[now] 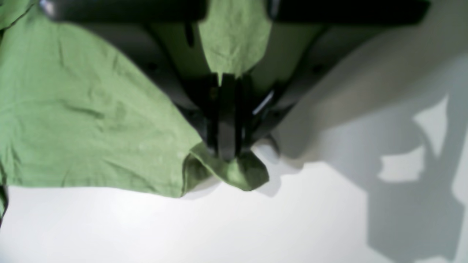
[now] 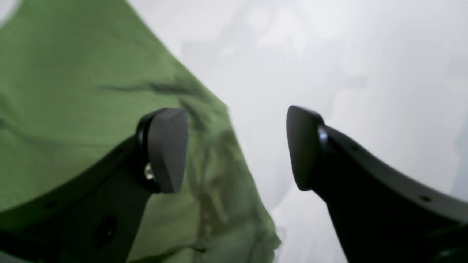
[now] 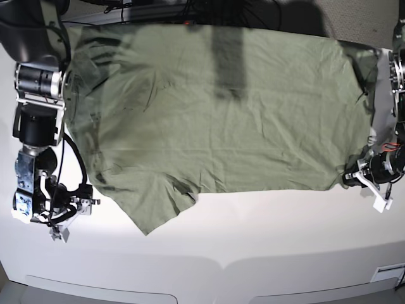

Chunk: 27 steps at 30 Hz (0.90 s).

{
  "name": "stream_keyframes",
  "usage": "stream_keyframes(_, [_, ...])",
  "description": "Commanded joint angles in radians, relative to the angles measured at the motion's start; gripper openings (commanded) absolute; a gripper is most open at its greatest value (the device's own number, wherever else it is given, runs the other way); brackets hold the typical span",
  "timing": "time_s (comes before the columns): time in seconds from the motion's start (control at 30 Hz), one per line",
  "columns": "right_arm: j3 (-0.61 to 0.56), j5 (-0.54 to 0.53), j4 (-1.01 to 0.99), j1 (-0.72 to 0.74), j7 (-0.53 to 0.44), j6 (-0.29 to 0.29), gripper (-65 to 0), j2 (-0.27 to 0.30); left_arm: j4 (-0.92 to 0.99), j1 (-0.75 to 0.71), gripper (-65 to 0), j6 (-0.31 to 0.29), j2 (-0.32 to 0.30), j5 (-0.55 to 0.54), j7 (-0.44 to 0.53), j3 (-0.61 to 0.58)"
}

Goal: Fold the T-shirt properly
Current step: 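Grasp the folded shirt's ends with both grippers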

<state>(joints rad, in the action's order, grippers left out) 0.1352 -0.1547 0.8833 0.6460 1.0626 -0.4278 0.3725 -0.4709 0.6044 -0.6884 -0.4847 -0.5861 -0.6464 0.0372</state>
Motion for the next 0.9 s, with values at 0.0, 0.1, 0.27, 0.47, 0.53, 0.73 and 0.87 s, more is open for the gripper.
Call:
stream_keyframes(0.0, [0.002,-0.003,-0.026,0.045,-0.013,-0.003,-23.4,0.019,-0.013,0.030,-65.0,-0.010,-0.020,-0.018,0.019,0.002])
stream_keyframes(0.1, [0.002,-0.009,-0.129,0.060,-0.042,-0.019,-23.4,0.029,-0.013,0.030,-65.0,-0.010,-0.020,-0.018,0.019,0.002])
stream_keyframes(0.27, [0.002,-0.115,-0.213,0.060,-0.061,-0.089,-23.4,0.026,-0.013,0.030,-65.0,-0.010,-0.020,-0.018,0.019,0.002])
stream_keyframes(0.47, [0.002,-0.171,-0.241,0.060,-0.062,-0.126,-23.4,0.018,-0.013,0.030,-65.0,-0.010,-0.020,-0.018,0.023,0.002])
stream_keyframes(0.53, [0.002,-0.171,-0.241,0.060,-0.060,-0.127,-23.5,0.018,-0.013,0.030,-65.0,-0.010,-0.020,-0.018,0.027,0.002])
stream_keyframes(0.73, [0.002,-0.171,-0.241,0.060,-0.038,-0.153,-45.0,0.019,-0.013,0.030,-65.0,-0.010,-0.020,-0.018,0.040,0.002])
stream_keyframes(0.87, [0.002,-0.171,-0.241,0.060,-0.041,-0.153,-61.8,0.019,-0.013,0.030,-65.0,-0.010,-0.020,-0.018,0.045,0.002])
